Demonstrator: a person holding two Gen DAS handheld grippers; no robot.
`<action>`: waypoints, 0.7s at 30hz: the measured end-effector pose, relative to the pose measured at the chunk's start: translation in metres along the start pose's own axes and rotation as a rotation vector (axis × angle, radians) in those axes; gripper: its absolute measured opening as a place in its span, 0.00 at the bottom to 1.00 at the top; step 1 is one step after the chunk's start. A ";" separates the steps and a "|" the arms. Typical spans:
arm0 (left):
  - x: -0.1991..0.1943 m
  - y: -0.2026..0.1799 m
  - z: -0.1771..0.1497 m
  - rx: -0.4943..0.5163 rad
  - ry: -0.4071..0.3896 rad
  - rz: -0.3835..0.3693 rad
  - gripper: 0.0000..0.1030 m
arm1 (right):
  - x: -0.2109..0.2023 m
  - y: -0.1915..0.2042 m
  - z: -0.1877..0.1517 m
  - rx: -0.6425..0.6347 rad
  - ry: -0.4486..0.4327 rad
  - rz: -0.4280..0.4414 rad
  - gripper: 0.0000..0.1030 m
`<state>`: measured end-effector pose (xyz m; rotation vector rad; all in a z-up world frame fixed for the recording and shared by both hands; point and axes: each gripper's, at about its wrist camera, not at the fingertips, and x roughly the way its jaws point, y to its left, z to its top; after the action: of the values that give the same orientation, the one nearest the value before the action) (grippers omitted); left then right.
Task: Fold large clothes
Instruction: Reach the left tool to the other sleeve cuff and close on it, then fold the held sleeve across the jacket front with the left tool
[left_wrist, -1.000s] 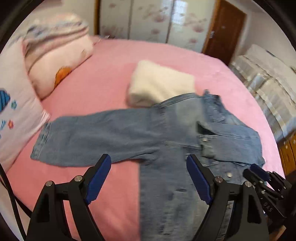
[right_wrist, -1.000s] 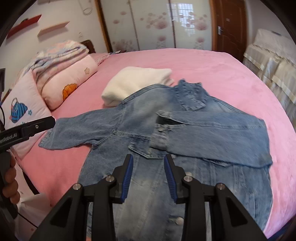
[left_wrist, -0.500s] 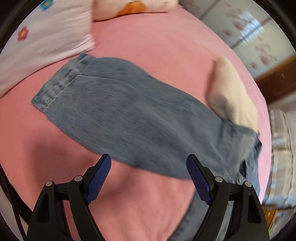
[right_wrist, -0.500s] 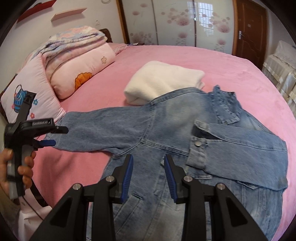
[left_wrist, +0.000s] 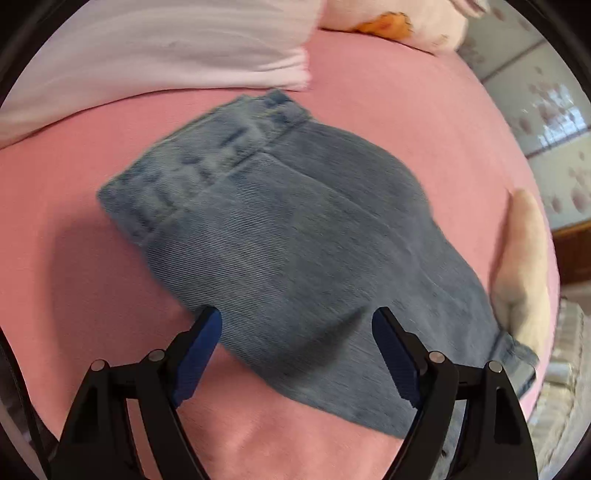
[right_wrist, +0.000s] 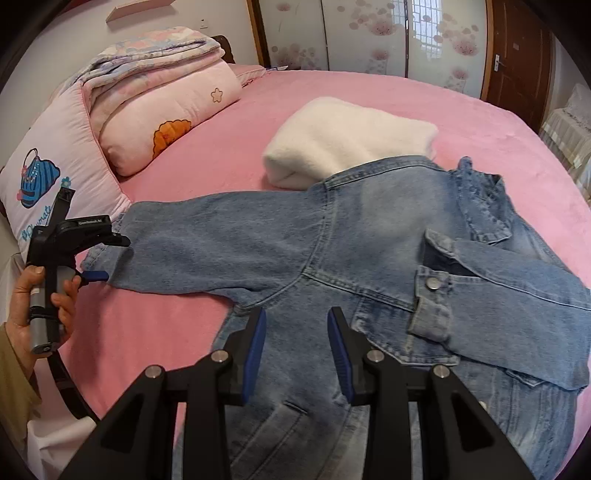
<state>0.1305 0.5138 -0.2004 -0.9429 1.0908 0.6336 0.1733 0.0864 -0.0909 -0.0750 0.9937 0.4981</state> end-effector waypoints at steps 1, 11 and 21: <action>0.002 0.002 0.001 -0.012 0.005 0.007 0.80 | 0.001 0.001 0.000 -0.002 0.001 0.003 0.34; 0.020 -0.035 -0.003 0.144 -0.048 0.111 0.42 | 0.004 -0.012 -0.017 0.037 0.026 0.008 0.34; -0.066 -0.148 -0.079 0.399 -0.323 -0.021 0.02 | -0.023 -0.077 -0.048 0.152 0.017 -0.029 0.34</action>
<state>0.1921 0.3743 -0.1040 -0.4862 0.8723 0.5046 0.1593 -0.0041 -0.1111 0.0427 1.0425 0.3948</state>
